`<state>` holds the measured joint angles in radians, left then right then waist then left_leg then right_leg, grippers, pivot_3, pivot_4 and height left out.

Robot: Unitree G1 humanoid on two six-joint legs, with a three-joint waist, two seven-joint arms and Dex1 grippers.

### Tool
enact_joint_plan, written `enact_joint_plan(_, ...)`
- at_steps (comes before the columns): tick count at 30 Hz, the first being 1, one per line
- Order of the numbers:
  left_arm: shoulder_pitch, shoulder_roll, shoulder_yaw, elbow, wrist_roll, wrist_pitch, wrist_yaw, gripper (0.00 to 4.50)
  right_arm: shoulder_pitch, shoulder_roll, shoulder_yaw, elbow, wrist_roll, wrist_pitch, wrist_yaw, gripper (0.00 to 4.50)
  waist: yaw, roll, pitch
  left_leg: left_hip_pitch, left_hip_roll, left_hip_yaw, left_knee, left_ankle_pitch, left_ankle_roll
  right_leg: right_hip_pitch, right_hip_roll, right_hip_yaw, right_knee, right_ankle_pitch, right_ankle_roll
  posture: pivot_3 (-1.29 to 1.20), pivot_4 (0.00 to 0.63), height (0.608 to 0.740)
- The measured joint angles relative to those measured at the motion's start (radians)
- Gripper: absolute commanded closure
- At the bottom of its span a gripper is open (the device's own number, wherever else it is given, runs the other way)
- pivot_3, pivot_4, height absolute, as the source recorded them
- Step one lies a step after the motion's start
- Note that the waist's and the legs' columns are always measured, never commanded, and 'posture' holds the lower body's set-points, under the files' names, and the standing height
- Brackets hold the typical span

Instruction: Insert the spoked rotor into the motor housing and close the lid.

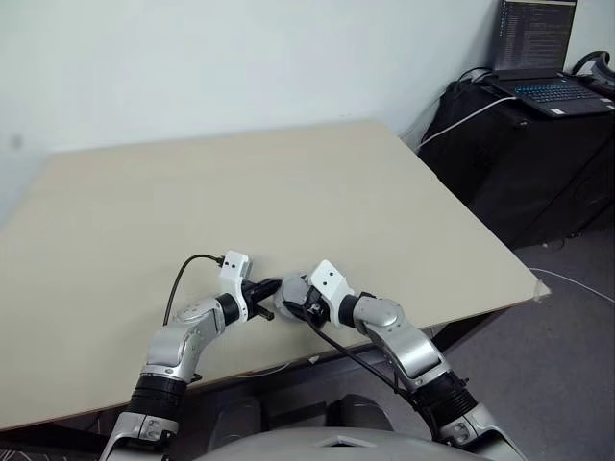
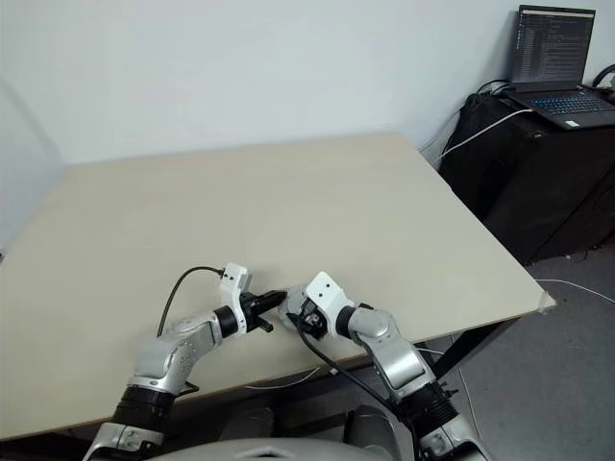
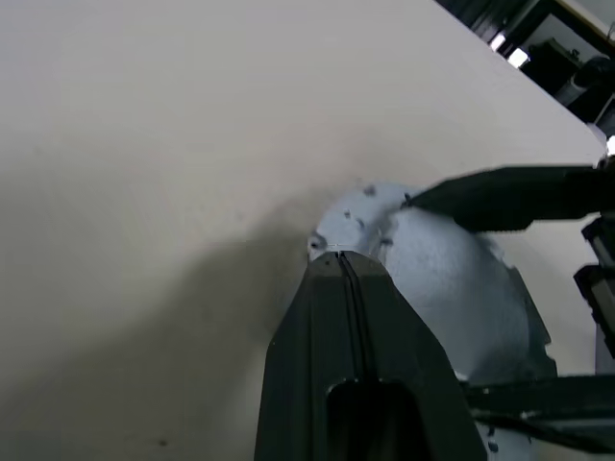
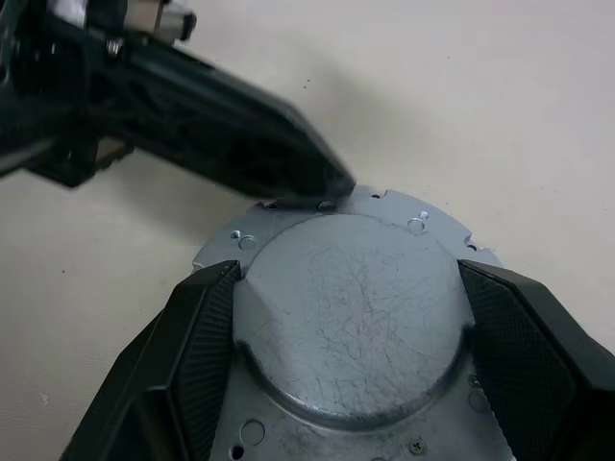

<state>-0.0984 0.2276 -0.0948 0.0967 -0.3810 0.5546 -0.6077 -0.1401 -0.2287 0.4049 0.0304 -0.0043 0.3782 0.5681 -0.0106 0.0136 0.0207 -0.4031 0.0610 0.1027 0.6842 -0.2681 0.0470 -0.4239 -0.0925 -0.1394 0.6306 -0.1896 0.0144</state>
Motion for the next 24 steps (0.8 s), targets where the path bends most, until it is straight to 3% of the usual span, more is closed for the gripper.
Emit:
enact_joint_plan(13, 0.008, 0.006, -0.024, -0.022, 0.008, 0.025, -0.009, 4.50, 0.015, 0.000, 0.000, -0.025, -0.002, 0.022, -0.014, 1.27, 0.002, 0.000, -0.001, 0.000, 0.000, 0.000, 0.000, 0.000, 0.000, 0.000, -0.001, 0.000, 0.000, 0.000, 0.000, 0.00, 0.000, 0.740)
enact_joint_plan(17, 0.011, 0.006, -0.025, -0.024, 0.008, 0.025, -0.010, 4.50, 0.026, -0.004, -0.004, -0.044, 0.006, 0.039, -0.007, 0.04, 0.002, 0.000, -0.001, 0.000, -0.001, 0.000, -0.001, 0.000, 0.000, 0.001, -0.001, 0.000, -0.001, 0.000, 0.000, 0.00, 0.000, 0.740)
enact_joint_plan(24, 0.012, 0.004, -0.025, -0.024, 0.009, 0.024, -0.010, 4.50, 0.040, -0.027, -0.005, -0.091, 0.019, 0.072, 0.018, 0.04, 0.003, -0.001, -0.001, 0.000, -0.001, 0.000, -0.001, 0.000, 0.000, 0.001, -0.001, 0.000, -0.001, 0.000, 0.000, 0.00, 0.000, 0.740)
